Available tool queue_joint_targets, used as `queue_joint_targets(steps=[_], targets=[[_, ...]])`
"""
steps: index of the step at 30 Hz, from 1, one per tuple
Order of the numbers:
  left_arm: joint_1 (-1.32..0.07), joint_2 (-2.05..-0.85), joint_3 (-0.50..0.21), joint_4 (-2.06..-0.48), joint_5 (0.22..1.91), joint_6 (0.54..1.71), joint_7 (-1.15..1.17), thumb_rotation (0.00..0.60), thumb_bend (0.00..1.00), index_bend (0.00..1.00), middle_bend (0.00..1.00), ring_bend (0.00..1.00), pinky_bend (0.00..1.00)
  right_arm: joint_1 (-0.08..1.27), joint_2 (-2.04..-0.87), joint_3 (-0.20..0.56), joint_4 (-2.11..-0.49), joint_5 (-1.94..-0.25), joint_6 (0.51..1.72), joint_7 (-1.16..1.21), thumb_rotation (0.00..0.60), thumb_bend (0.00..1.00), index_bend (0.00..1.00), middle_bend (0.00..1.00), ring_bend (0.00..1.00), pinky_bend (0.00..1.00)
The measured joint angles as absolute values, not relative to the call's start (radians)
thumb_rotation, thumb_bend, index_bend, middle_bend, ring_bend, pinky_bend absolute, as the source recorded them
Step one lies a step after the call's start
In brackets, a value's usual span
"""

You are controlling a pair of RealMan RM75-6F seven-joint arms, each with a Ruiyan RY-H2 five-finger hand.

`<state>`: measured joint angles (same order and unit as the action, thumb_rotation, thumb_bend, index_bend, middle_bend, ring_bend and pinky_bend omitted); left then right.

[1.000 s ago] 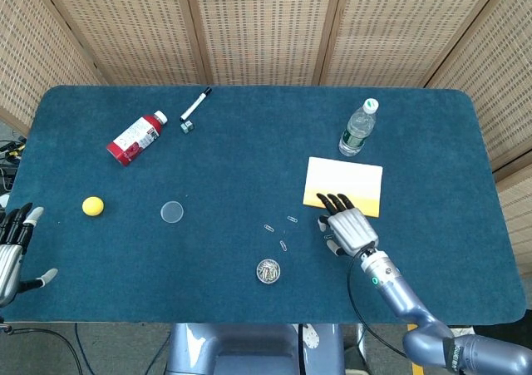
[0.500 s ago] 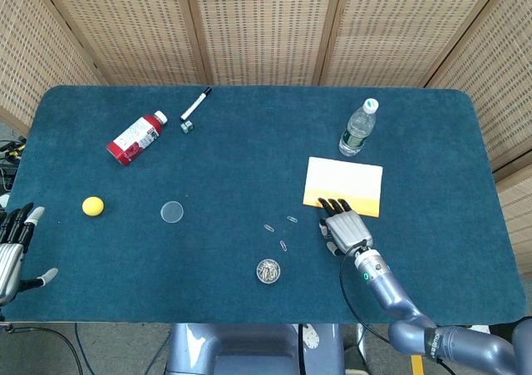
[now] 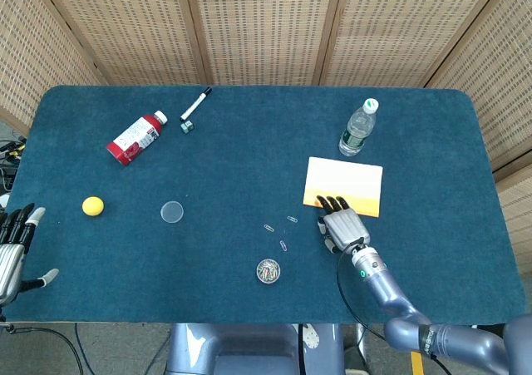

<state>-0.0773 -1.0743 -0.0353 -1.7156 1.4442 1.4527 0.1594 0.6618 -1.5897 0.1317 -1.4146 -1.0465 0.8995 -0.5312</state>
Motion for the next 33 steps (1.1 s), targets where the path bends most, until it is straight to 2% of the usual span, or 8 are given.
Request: queue_joint_targets(steps=[12, 20, 33], targets=[[-0.081, -1.074, -0.036, -1.714, 1.437, 1.447, 0.161, 0.600, 0.00, 0.00, 0.00, 0.00, 0.00, 0.687, -1.614, 0.118, -1.382, -0.975, 0.892, -0.592, 0.600, 0.34, 0.50, 0.00, 0.00, 0.06], [-0.082, -1.075, -0.035, -1.715, 1.436, 1.445, 0.164, 0.600, 0.00, 0.00, 0.00, 0.00, 0.00, 0.690, -1.612, 0.104, -1.378, -0.970, 0.891, -0.587, 0.600, 0.42, 0.66, 0.00, 0.00, 0.06], [-0.083, -1.072, -0.033, -1.718, 1.435, 1.443, 0.161, 0.600, 0.00, 0.00, 0.00, 0.00, 0.00, 0.689, -1.585, 0.100, -1.419, -1.012, 0.924, -0.560, 0.600, 0.43, 0.69, 0.00, 0.00, 0.06]])
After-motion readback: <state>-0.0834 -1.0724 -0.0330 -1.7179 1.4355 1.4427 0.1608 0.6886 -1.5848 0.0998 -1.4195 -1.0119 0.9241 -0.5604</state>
